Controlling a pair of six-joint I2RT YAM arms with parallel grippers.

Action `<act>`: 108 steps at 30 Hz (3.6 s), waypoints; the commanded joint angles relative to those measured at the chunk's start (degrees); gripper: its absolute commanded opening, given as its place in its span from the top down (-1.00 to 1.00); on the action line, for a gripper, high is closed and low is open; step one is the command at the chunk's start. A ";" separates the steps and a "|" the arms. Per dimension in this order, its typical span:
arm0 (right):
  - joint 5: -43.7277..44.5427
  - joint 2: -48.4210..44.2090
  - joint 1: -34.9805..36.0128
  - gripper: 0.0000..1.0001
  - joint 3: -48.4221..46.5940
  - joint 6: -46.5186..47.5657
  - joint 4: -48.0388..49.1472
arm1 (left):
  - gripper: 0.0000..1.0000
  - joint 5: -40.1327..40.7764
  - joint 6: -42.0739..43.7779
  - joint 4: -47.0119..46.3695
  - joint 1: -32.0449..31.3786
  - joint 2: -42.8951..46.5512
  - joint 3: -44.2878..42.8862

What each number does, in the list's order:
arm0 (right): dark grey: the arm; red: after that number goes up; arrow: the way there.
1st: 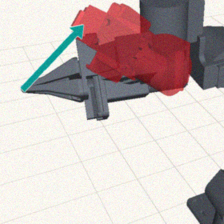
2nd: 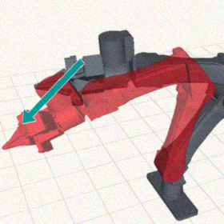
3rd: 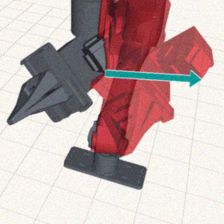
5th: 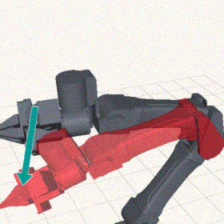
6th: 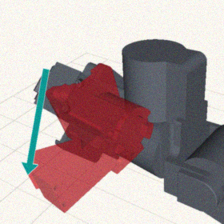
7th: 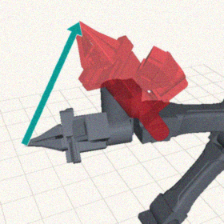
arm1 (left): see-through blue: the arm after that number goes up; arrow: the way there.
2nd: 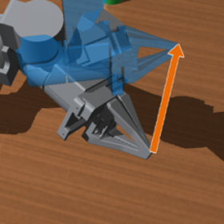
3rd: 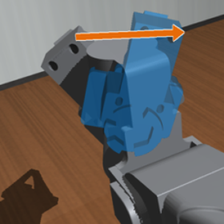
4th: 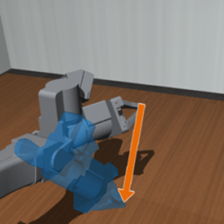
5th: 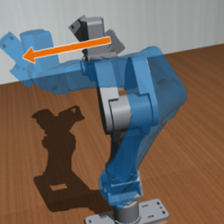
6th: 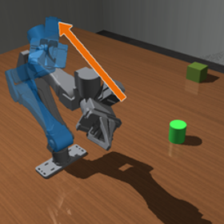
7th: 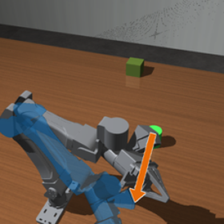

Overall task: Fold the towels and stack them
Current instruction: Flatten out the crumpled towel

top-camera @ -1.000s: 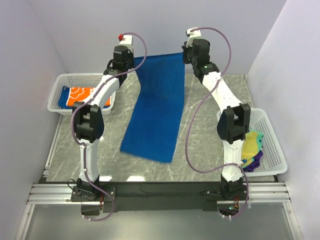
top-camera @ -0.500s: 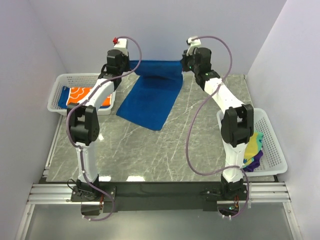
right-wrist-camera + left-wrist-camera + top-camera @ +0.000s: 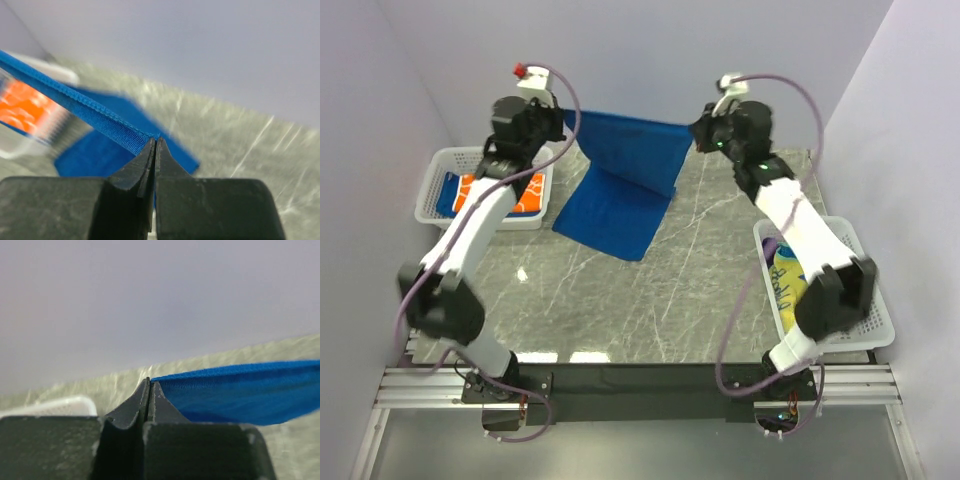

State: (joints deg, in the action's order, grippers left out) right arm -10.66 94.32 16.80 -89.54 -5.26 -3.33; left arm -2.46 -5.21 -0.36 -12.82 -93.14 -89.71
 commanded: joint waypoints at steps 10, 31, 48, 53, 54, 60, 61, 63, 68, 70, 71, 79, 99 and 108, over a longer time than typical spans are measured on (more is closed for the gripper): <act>2.04 -28.74 -0.89 1.00 -3.63 4.73 -6.16 | 0.99 -5.52 4.25 2.91 -8.54 29.41 -2.22; 0.63 -40.01 -0.89 1.00 -17.78 8.95 -10.73 | 0.99 -24.88 -2.69 3.53 -8.98 39.35 -11.45; 3.19 -31.58 -0.89 1.00 -24.00 12.11 -9.05 | 0.99 -21.18 -2.70 5.72 -8.98 29.25 -22.42; 1.43 -31.83 -0.89 1.00 -27.45 12.37 -10.29 | 0.99 -22.94 -4.10 4.67 -8.98 31.17 -24.02; 1.25 -32.88 -0.89 1.00 -27.18 12.29 -10.29 | 0.99 -23.46 -4.19 4.41 -8.98 31.88 -23.67; -1.81 -37.62 -0.89 1.00 -24.37 11.24 -9.06 | 0.99 -24.61 -4.37 5.37 -8.98 36.10 -22.00; -2.00 -38.07 -0.89 1.00 -24.20 11.06 -8.97 | 0.99 -25.13 -4.45 5.72 -8.98 36.97 -21.91; -2.44 -38.86 -0.89 1.00 -24.63 10.53 -9.23 | 0.99 -25.40 -4.72 5.72 -8.98 37.51 -21.91; -3.06 -39.30 -0.89 1.00 -25.77 9.91 -9.32 | 0.99 -26.63 -5.42 5.37 -8.98 38.12 -22.35; -3.14 -38.95 -0.89 1.00 -26.65 9.83 -9.41 | 0.99 -26.90 -5.86 5.02 -8.98 37.86 -22.44; -3.58 -38.60 -0.89 1.00 -27.00 9.39 -9.41 | 0.99 -27.07 -6.04 4.76 -8.98 37.77 -22.26; -8.14 -36.40 -0.89 1.00 -17.97 5.61 -9.32 | 0.75 -26.63 -15.68 -2.17 -8.98 37.95 -5.50; 2.21 -3.82 13.52 1.00 6.40 -2.39 -6.67 | -0.98 -14.33 -39.60 -13.68 -10.21 36.03 51.64; 1.62 11.84 11.34 1.00 -1.34 0.68 -9.15 | -0.99 -10.47 -39.35 -23.36 -11.53 13.29 50.52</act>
State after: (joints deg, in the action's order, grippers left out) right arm -9.02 106.52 30.33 -86.85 -6.02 -13.02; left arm -15.46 -44.23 -15.94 -24.10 -74.46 -35.64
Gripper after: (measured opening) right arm 0.008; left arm 0.993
